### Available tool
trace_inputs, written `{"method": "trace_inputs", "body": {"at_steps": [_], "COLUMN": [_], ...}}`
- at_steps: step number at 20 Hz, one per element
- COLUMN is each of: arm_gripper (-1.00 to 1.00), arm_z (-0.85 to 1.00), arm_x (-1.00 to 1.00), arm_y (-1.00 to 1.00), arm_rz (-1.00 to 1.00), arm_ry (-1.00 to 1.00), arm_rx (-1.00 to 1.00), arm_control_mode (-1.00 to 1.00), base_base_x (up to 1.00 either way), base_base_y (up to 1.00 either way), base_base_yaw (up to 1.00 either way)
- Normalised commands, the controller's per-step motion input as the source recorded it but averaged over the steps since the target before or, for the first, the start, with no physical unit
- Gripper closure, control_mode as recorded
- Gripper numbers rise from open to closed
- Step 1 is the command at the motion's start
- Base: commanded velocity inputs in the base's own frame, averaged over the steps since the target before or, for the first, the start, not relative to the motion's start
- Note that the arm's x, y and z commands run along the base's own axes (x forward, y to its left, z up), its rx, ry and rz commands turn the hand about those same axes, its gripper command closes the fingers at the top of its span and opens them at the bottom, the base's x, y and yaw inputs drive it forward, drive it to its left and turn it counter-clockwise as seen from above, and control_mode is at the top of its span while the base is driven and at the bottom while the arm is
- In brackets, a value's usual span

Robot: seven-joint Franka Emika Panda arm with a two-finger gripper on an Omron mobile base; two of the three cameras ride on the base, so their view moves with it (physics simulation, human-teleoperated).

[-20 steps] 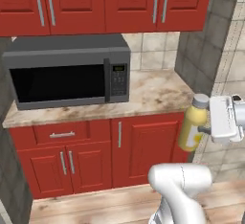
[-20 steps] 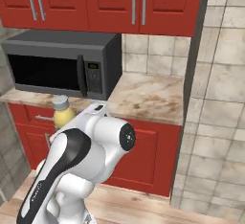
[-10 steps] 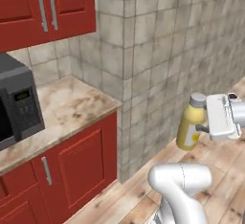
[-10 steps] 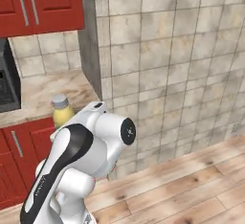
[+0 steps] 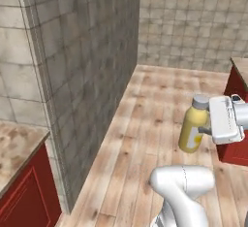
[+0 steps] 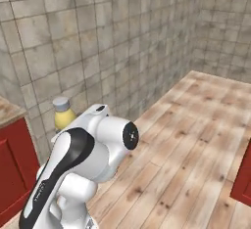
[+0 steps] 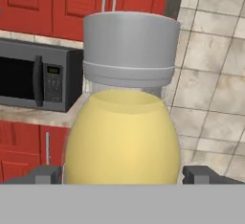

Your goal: There is a wine glass and glass cup on the dining counter. Place the wine bottle next to the wine glass and the juice bottle next to the glass cup.

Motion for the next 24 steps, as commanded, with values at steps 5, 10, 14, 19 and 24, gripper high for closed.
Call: {"method": "trace_inputs", "body": {"at_steps": [5,10,14,19,24], "arm_gripper": [1.00,1.00,1.00,1.00,1.00], "arm_z": [0.00,0.00,0.00,0.00,0.00], "arm_x": [0.00,0.00,0.00,0.00,0.00], "arm_y": [0.00,0.00,0.00,0.00,0.00], "arm_rz": [0.00,0.00,0.00,0.00,0.00], "arm_ry": [0.00,0.00,0.00,0.00,0.00], "arm_rx": [0.00,0.00,0.00,0.00,0.00], "arm_control_mode": [1.00,1.00,1.00,1.00,1.00], "base_base_x": [0.12,0.59,0.73,0.55,0.19], "base_base_y": [-0.35,-0.29,-0.33,-0.53,-0.78], "base_base_yaw": [-0.46,-0.02,0.05,0.07,0.00]}}
